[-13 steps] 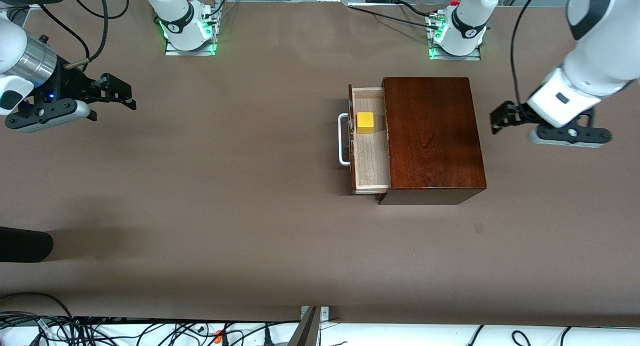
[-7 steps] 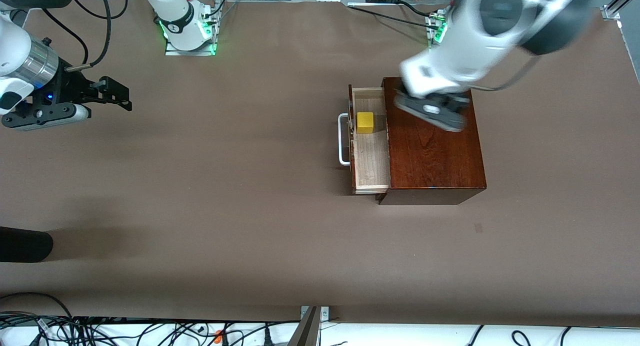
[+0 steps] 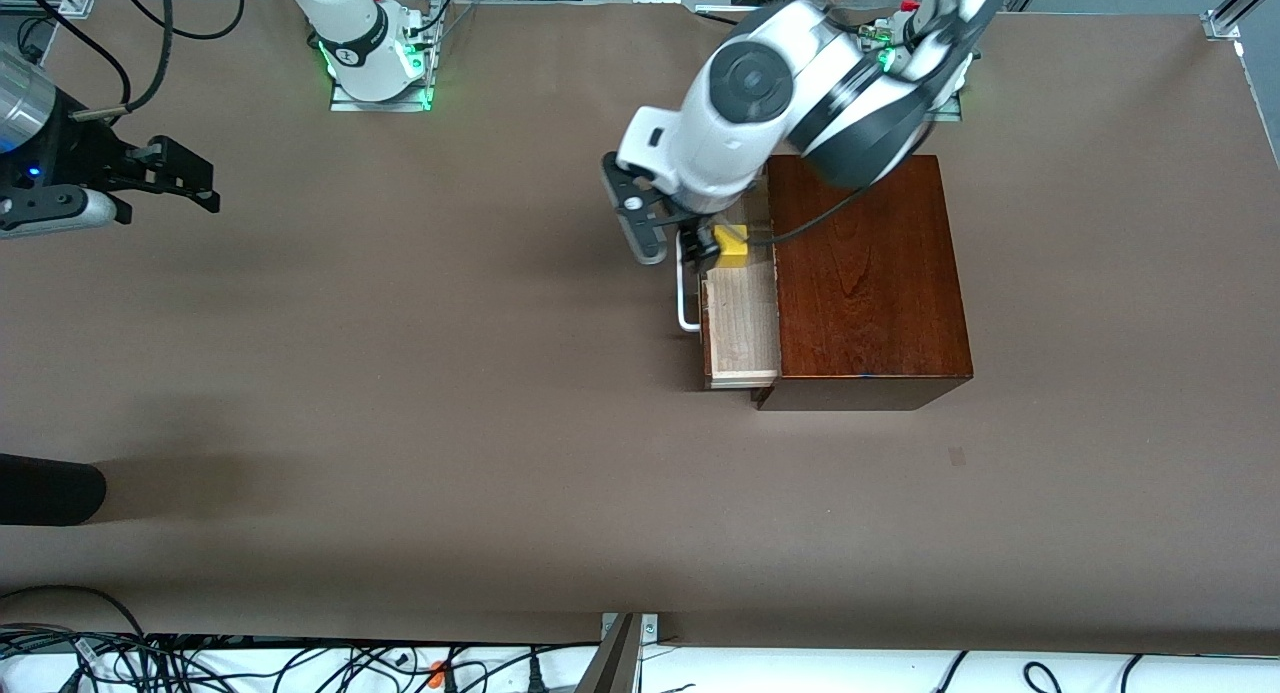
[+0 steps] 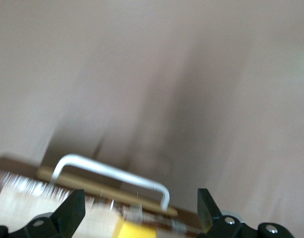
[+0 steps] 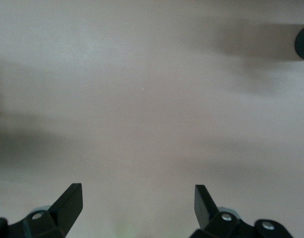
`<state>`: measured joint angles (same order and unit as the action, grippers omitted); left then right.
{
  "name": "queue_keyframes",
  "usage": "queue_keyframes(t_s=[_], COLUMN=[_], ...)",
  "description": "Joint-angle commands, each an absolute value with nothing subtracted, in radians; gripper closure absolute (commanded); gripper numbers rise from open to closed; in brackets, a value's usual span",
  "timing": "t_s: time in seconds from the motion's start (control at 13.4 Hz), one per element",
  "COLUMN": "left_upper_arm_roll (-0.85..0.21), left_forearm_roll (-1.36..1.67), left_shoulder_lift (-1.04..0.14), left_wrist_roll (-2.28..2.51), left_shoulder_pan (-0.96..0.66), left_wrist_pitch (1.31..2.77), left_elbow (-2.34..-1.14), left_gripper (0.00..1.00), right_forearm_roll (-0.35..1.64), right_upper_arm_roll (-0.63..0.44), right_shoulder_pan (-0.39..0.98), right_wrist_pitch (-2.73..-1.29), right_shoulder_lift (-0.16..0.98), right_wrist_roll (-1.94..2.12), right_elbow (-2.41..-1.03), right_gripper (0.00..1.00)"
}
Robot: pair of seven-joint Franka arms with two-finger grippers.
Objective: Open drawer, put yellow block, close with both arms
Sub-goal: 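Move the left gripper over the box to the drawer front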
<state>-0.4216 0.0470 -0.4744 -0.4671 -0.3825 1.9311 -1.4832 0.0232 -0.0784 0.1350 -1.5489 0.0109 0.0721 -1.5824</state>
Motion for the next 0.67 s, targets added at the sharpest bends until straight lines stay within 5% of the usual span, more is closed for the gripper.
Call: queue_keyframes(t_s=[0.0,0.6], left_upper_arm_roll=[-0.414,-0.416], left_forearm_roll=[-0.006,-0.256], left_shoulder_lift=[-0.57,-0.634], left_wrist_roll=[-0.627,-0.707], left_shoulder_pan=[-0.44,-0.505], left_wrist_pitch=[1.986,1.957], left_elbow=[-1.433,-1.493], left_gripper=[0.0,0.0], right_forearm_roll=[0.008,0.012], right_upper_arm_roll=[-0.083,-0.066], right_shoulder_pan=[0.129,0.152], right_wrist_pitch=[-1.523,-1.529], right_shoulder_lift=[0.023,0.023], right_wrist_roll=[0.063,0.052], right_elbow=[-1.566,-1.559], right_gripper=[0.0,0.0])
